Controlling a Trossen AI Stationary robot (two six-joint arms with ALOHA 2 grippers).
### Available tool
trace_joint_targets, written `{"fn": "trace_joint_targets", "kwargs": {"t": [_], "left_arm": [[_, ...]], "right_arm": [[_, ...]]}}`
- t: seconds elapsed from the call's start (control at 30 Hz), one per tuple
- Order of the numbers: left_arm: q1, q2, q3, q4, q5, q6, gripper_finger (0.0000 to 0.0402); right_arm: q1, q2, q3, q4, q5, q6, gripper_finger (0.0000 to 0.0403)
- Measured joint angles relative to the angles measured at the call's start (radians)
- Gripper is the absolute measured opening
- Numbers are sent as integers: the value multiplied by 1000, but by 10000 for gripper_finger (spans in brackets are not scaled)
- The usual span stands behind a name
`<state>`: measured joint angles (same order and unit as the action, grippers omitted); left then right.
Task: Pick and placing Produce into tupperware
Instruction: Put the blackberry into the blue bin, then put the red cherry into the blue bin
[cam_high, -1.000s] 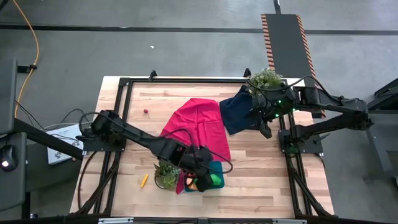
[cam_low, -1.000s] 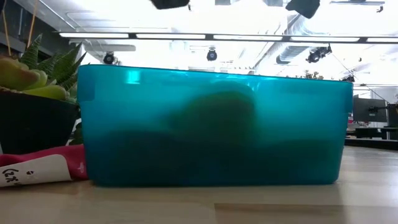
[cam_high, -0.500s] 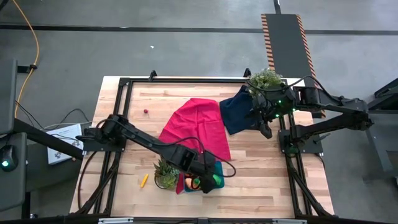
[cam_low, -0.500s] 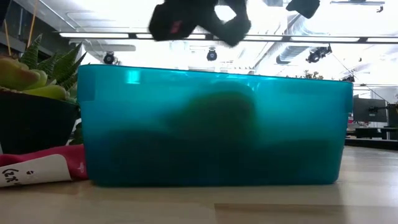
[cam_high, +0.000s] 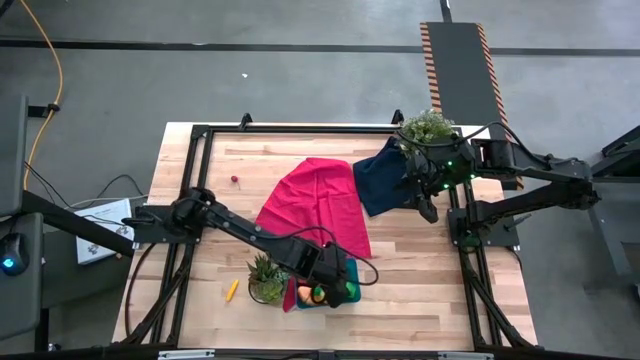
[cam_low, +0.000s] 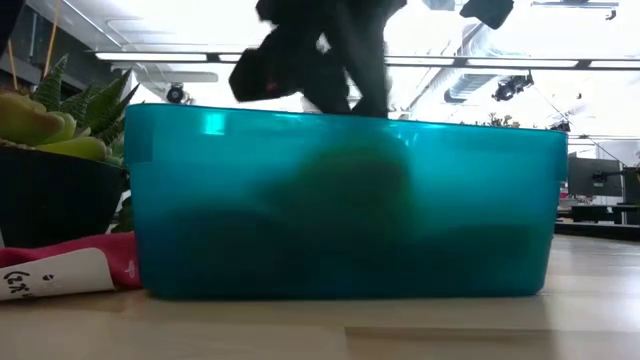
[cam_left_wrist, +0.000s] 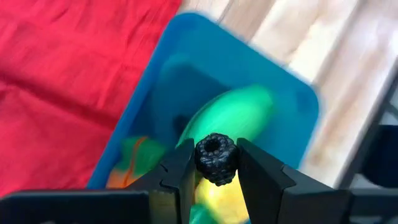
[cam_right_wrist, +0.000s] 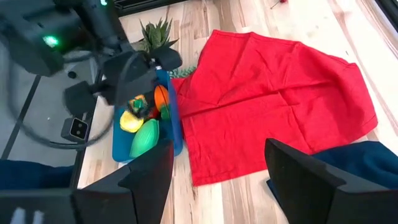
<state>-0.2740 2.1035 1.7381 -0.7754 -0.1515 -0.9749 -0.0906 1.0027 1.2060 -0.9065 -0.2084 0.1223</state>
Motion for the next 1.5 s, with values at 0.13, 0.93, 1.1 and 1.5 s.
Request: {"fn": "trace_joint_targets", "kwargs": {"t": [0.13, 0.93, 1.1, 1.5], "left_arm": [[0, 16, -1, -14, -3, -7, 99], [0, 30, -2, -34, -17, -30, 99], [0, 30, -2, -34, -13, -35, 99], [-1, 30, -2, -6, 10, -22, 148]], "right_arm": [[0, 0, 0, -2, 0, 0, 243], [0, 0, 0, -3, -1, -26, 243], [0, 0, 0, -3, -1, -45, 243], [0, 0, 0, -3, -1, -46, 243]]}}
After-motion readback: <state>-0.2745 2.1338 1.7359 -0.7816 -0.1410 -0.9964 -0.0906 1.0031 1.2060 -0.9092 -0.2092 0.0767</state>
